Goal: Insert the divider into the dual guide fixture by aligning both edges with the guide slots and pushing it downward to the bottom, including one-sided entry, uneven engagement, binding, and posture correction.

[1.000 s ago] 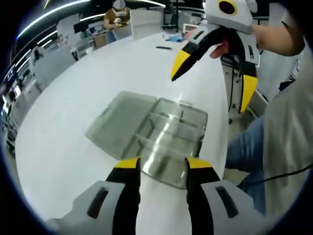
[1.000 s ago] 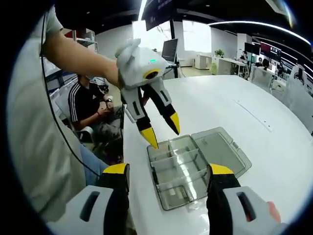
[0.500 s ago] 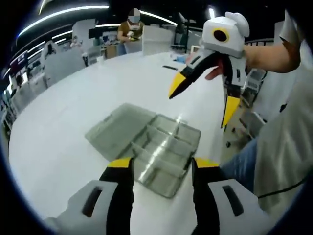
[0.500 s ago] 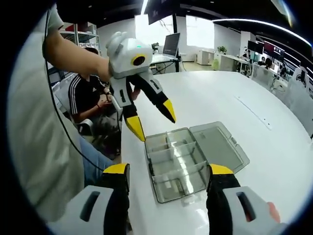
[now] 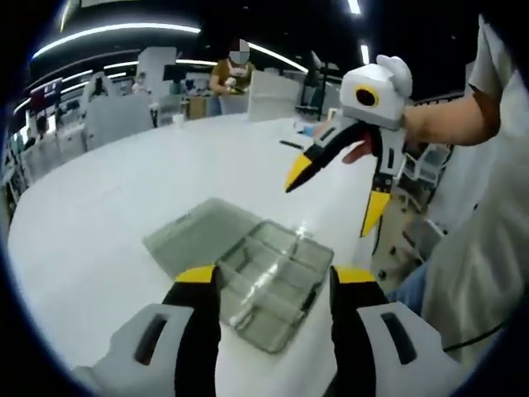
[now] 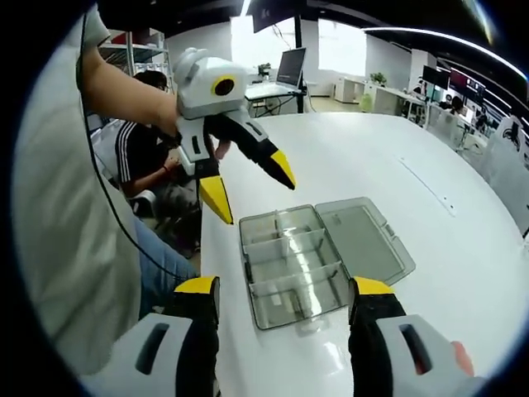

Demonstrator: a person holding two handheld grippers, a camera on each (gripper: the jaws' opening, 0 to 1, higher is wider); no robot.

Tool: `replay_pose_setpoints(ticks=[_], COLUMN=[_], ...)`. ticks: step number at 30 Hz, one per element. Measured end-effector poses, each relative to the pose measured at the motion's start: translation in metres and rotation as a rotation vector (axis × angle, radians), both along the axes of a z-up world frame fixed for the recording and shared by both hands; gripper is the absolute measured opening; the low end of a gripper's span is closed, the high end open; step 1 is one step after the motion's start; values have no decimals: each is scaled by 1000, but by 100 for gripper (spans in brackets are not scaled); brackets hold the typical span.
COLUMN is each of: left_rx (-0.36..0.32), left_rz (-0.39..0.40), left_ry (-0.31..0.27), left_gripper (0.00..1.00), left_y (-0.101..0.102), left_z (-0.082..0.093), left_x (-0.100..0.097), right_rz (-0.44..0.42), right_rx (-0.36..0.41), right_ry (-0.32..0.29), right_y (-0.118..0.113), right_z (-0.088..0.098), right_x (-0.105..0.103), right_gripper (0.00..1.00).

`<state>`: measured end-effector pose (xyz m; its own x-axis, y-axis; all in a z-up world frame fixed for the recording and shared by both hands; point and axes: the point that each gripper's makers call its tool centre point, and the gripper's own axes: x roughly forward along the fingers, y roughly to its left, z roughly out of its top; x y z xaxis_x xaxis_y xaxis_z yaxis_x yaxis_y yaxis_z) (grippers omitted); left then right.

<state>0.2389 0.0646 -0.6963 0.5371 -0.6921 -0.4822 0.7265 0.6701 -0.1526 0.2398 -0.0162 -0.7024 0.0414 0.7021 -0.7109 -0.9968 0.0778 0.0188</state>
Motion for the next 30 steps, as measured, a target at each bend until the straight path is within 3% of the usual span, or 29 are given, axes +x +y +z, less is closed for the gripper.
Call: replay_pose_setpoints(ticks=[9, 30], left_rx=[-45, -47], left_rz=[-16, -52], left_ry=[-43, -83], left_gripper=[61, 76], left_y=[-9, -25], left_z=[6, 11], left_x=[-3, -14], right_rz=[1, 10], right_rx=[-28, -146], right_ry=[-3, -11], right_y=[-11, -53], right_z=[-2, -28], right_x=[5, 10], right_gripper=[61, 60])
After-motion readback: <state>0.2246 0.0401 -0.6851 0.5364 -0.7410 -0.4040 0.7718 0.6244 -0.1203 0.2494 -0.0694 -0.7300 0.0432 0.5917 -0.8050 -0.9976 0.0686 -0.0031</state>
